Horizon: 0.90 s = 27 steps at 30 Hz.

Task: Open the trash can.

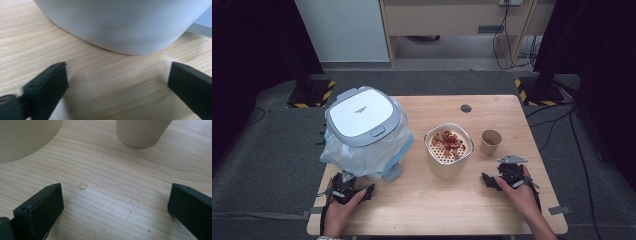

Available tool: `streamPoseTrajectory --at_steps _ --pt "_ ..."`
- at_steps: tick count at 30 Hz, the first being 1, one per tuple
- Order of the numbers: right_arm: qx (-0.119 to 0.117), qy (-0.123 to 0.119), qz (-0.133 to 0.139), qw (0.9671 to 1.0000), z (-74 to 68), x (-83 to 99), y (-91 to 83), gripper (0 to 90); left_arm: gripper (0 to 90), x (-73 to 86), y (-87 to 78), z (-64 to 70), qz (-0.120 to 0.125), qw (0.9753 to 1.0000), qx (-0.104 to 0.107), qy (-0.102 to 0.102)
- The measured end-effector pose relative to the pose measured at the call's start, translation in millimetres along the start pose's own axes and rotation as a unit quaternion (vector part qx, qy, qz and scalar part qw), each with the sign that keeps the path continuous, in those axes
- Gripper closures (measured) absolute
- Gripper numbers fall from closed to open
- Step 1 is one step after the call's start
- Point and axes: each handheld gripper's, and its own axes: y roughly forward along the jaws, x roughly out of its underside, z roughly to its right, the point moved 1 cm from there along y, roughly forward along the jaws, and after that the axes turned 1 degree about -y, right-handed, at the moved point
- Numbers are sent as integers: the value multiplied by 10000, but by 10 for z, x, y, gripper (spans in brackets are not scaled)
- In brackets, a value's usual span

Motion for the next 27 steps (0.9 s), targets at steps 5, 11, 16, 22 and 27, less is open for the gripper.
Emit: streamPoseTrajectory --at_steps 5,11,16,22,27 --pt "2 -1 8 10000 -1 2 0 6 85 -15 -92 3 80 9997 -90 202" --pt "-5 -14 7 10000 -2 8 -7 6 99 46 -165 105 72 9999 94 29" --pt "-6 -13 6 10000 -2 8 -7 6 124 51 -219 200 103 9993 158 333" --pt "-7 -15 7 10000 -2 8 -7 6 181 58 -254 345 129 9987 292 394" --pt "-10 -15 7 10000 -2 9 -7 6 204 66 -325 408 252 9969 302 684"
